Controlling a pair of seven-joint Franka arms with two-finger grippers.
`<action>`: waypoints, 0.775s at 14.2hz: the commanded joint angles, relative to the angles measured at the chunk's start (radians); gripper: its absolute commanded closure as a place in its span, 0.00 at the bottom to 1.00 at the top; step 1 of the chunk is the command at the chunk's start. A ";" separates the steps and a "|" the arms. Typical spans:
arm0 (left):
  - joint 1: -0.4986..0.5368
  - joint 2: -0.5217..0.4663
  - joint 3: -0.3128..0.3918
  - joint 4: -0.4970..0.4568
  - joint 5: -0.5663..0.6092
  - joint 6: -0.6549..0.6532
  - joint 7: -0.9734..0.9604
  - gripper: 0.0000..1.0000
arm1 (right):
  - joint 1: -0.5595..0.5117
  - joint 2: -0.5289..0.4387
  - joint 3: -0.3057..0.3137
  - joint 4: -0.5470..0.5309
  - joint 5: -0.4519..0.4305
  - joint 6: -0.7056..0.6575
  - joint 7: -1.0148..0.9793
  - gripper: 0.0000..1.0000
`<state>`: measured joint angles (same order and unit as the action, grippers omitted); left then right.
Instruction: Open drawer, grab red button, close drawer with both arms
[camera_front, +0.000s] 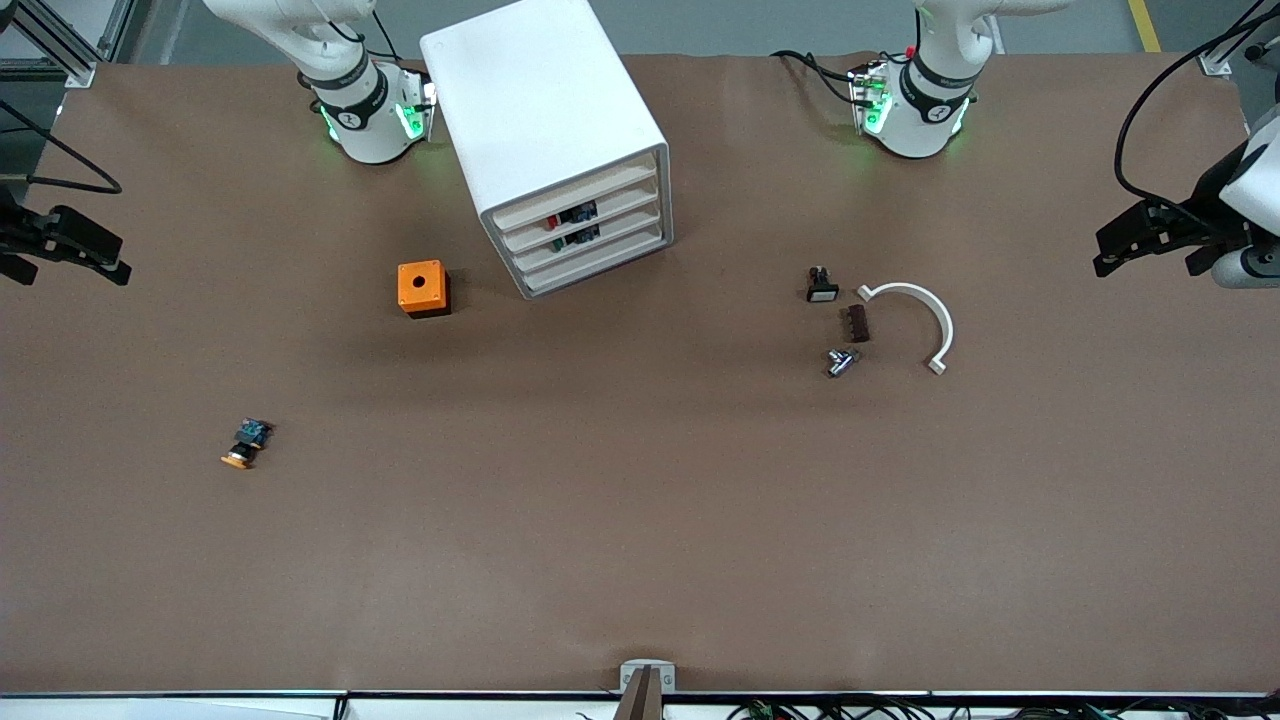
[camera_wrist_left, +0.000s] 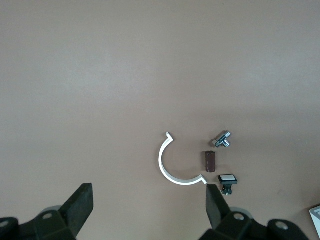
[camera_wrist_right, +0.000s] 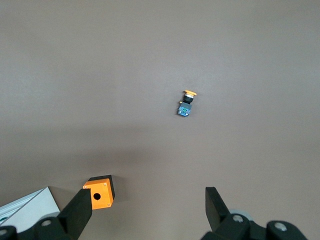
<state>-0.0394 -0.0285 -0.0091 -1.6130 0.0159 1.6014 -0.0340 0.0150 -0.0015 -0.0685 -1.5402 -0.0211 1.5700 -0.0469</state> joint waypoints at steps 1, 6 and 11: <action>-0.005 0.007 0.003 0.021 -0.004 -0.020 -0.010 0.01 | -0.001 0.005 -0.001 0.014 0.010 -0.015 0.005 0.00; -0.008 0.010 0.001 0.030 -0.005 -0.020 -0.012 0.01 | -0.001 0.005 -0.001 0.008 0.010 -0.014 0.022 0.00; -0.016 0.061 -0.005 0.028 -0.056 -0.043 -0.015 0.01 | 0.025 0.012 0.001 -0.017 0.010 -0.018 0.192 0.00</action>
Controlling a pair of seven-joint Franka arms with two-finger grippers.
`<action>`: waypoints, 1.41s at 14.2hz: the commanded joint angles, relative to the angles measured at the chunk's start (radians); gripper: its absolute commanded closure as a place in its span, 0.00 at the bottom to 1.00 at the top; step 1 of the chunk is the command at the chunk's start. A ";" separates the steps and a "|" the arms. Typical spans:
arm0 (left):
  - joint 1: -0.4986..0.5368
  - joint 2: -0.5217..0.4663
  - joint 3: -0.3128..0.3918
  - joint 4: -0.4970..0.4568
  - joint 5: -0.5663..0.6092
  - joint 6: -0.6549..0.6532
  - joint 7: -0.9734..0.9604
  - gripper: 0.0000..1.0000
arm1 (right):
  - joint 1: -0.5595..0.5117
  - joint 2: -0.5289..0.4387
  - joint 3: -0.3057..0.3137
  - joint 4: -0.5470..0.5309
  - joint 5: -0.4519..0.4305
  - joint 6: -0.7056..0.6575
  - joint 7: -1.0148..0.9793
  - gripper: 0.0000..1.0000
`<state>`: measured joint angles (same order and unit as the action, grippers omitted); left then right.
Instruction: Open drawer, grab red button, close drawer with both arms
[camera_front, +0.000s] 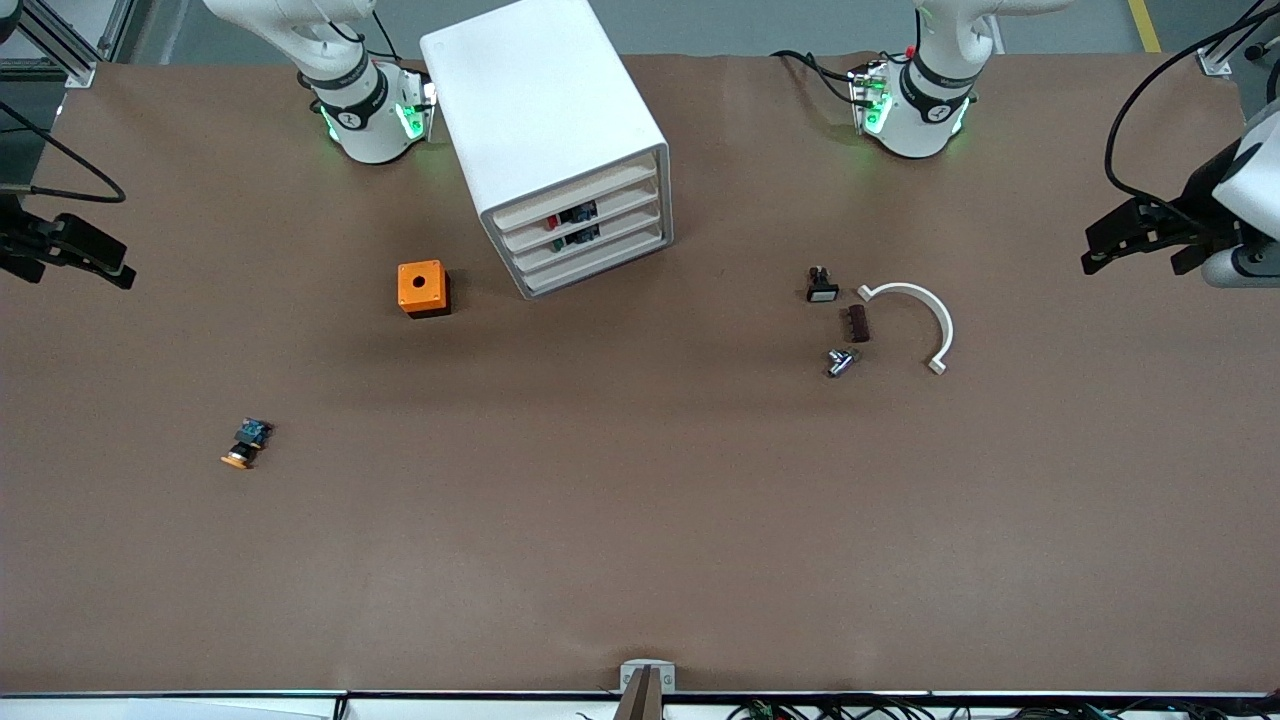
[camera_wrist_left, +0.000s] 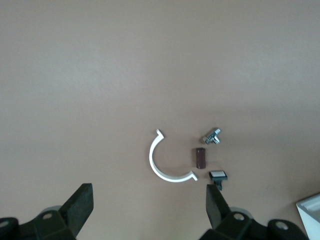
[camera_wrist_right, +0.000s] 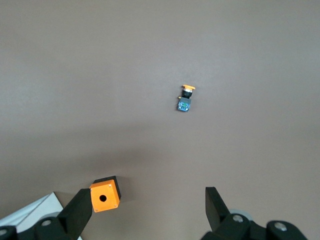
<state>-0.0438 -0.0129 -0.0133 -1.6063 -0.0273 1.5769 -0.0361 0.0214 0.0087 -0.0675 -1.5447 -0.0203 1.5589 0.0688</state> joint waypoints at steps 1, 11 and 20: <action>-0.021 0.072 -0.022 0.022 -0.014 -0.020 -0.013 0.01 | 0.029 0.002 0.000 -0.024 0.010 -0.007 0.126 0.00; -0.135 0.237 -0.183 0.034 -0.022 -0.025 -0.388 0.01 | 0.126 0.031 0.000 -0.093 0.117 -0.007 0.561 0.00; -0.315 0.614 -0.185 0.325 -0.340 -0.015 -1.232 0.01 | 0.247 0.154 0.000 -0.097 0.207 -0.005 0.884 0.00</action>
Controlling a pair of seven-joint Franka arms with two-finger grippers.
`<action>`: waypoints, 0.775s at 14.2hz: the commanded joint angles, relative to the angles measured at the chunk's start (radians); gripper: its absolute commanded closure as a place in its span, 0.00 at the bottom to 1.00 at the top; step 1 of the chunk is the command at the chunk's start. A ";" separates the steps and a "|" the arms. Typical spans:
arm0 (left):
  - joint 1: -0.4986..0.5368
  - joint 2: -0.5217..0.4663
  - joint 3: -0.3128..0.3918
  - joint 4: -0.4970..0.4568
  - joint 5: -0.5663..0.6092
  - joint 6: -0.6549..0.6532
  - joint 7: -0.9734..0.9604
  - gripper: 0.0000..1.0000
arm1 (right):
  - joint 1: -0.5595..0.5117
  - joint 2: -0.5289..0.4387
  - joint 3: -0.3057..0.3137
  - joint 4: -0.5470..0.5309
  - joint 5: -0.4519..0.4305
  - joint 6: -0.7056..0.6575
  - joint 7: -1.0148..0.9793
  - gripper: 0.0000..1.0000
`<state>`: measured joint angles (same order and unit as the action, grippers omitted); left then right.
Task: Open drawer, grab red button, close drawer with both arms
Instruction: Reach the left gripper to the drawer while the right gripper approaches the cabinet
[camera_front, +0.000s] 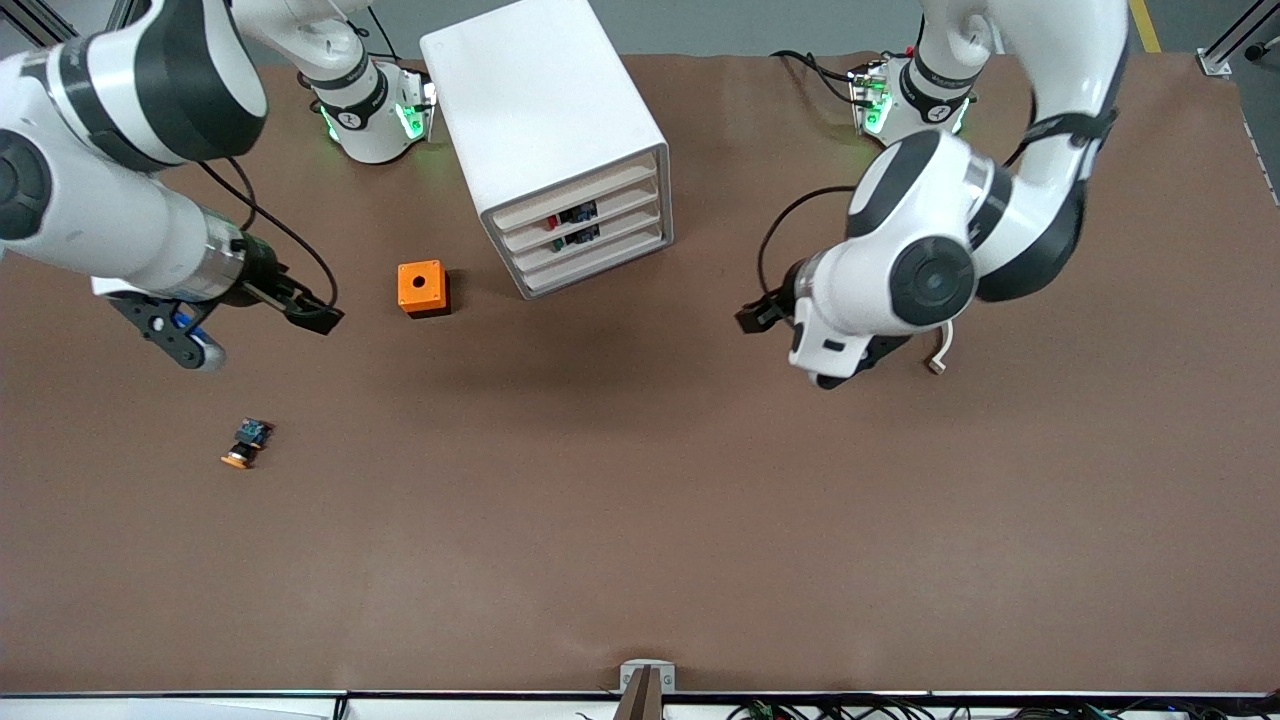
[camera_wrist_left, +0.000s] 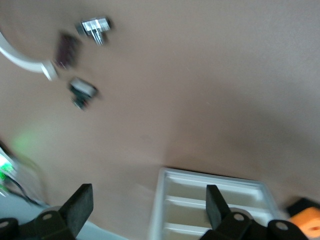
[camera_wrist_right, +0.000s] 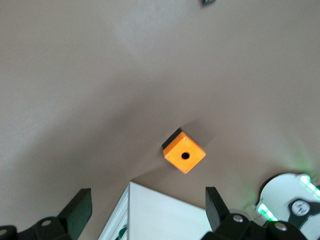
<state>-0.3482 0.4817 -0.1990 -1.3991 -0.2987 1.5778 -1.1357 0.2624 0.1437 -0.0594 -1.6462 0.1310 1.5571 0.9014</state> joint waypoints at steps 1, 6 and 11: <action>-0.011 0.144 0.003 0.120 -0.150 0.001 -0.210 0.01 | 0.006 0.030 -0.007 0.005 0.071 -0.003 0.066 0.00; -0.026 0.265 0.004 0.117 -0.329 0.033 -0.438 0.01 | 0.055 0.095 -0.007 0.009 0.130 0.014 0.166 0.00; -0.064 0.412 0.003 0.118 -0.436 -0.067 -0.633 0.01 | 0.074 0.142 -0.008 0.009 0.199 0.032 0.202 0.00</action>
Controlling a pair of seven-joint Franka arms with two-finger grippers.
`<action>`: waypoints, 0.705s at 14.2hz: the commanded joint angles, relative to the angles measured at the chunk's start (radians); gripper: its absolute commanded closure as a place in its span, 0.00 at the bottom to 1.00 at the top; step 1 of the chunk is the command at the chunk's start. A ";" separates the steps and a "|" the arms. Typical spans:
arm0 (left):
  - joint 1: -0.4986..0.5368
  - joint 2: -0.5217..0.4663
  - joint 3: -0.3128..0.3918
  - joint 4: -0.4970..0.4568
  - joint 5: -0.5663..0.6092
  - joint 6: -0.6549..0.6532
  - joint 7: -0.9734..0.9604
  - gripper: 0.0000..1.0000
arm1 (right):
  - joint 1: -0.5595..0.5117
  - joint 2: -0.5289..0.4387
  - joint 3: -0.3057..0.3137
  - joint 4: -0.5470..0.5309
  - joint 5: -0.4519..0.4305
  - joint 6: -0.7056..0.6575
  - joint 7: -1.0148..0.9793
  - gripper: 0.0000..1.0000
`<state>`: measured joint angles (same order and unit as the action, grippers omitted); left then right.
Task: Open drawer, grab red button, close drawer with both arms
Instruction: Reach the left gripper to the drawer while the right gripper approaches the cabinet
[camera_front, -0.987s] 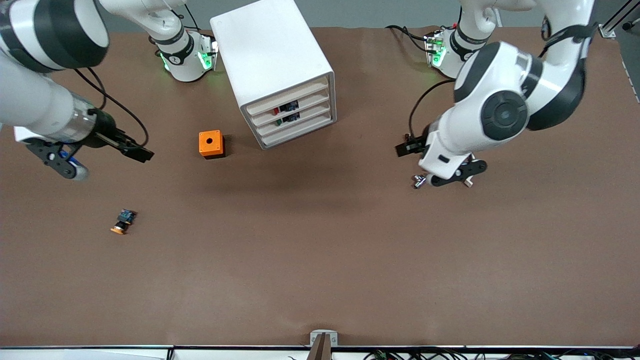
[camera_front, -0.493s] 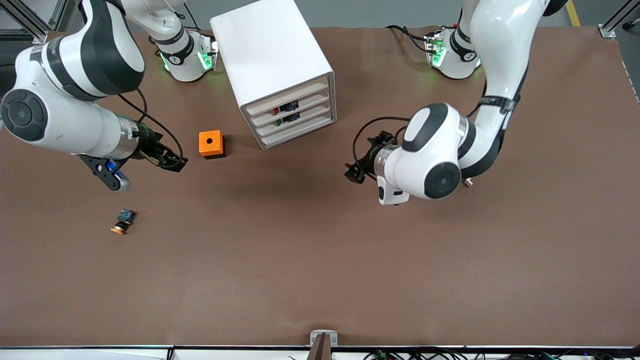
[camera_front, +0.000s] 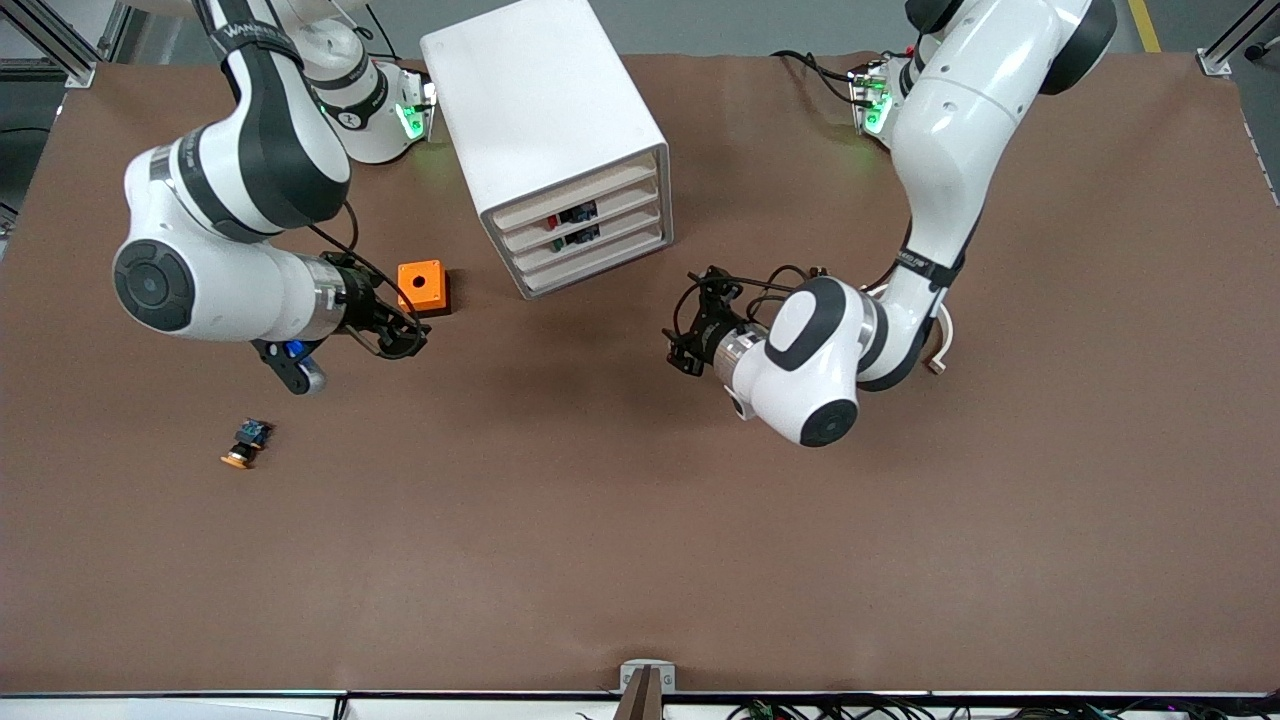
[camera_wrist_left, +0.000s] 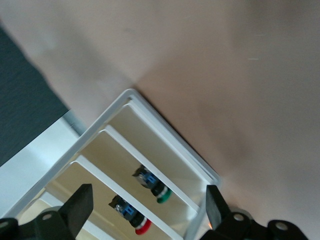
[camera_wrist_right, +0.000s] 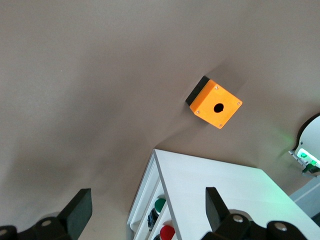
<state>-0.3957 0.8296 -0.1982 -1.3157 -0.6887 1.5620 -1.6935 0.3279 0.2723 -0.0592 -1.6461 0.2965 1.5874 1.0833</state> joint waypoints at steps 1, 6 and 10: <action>-0.017 0.089 0.002 0.035 -0.080 -0.077 -0.133 0.01 | 0.011 0.021 -0.008 0.009 0.047 0.002 0.023 0.00; -0.020 0.151 0.002 0.033 -0.276 -0.207 -0.368 0.06 | 0.033 0.041 -0.008 0.012 0.078 0.009 0.061 0.00; -0.023 0.160 0.002 0.033 -0.376 -0.214 -0.472 0.32 | 0.068 0.041 -0.008 0.012 0.084 0.039 0.113 0.00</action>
<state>-0.4170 0.9715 -0.1977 -1.3078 -1.0271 1.3710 -2.1085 0.3688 0.3065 -0.0593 -1.6460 0.3589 1.6161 1.1579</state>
